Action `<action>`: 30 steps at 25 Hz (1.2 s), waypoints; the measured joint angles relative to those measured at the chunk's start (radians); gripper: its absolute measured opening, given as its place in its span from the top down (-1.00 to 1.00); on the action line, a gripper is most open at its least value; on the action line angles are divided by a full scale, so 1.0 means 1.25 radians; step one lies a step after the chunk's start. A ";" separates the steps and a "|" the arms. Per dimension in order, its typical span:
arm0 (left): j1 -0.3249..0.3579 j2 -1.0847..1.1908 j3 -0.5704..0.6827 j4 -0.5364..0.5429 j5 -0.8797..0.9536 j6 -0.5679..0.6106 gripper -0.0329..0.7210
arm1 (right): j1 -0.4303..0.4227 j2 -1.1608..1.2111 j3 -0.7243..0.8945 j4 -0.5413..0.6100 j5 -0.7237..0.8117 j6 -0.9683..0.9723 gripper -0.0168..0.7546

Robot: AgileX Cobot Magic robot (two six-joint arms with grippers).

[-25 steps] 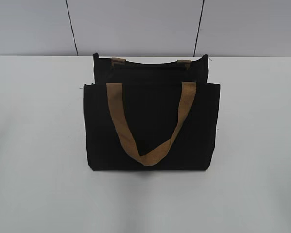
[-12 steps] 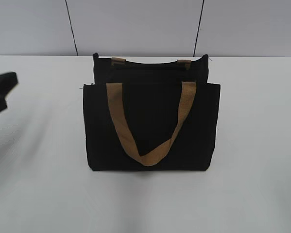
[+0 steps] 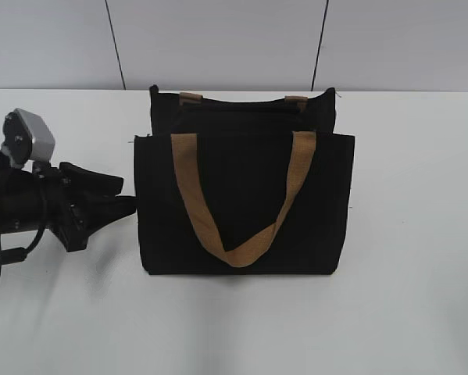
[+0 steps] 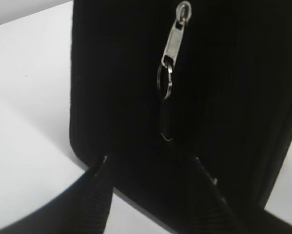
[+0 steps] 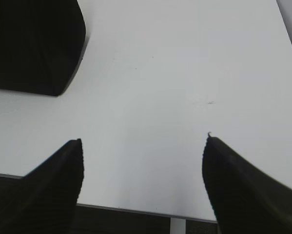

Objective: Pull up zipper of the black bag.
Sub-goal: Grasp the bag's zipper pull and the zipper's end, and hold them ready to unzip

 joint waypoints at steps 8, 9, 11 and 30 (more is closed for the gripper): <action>-0.020 0.119 -0.137 0.111 -0.037 -0.002 -0.09 | 0.000 0.000 0.000 0.001 0.000 0.000 -0.54; -0.029 0.131 -0.149 0.112 -0.044 -0.003 -0.09 | 0.000 0.000 0.000 0.001 0.000 0.000 -0.54; -0.045 0.156 -0.172 0.115 -0.055 -0.003 -0.09 | 0.000 0.000 0.000 0.001 0.000 0.000 -0.54; -0.071 0.184 -0.200 0.043 -0.063 -0.003 0.85 | 0.000 0.000 0.000 0.001 0.000 0.000 -0.54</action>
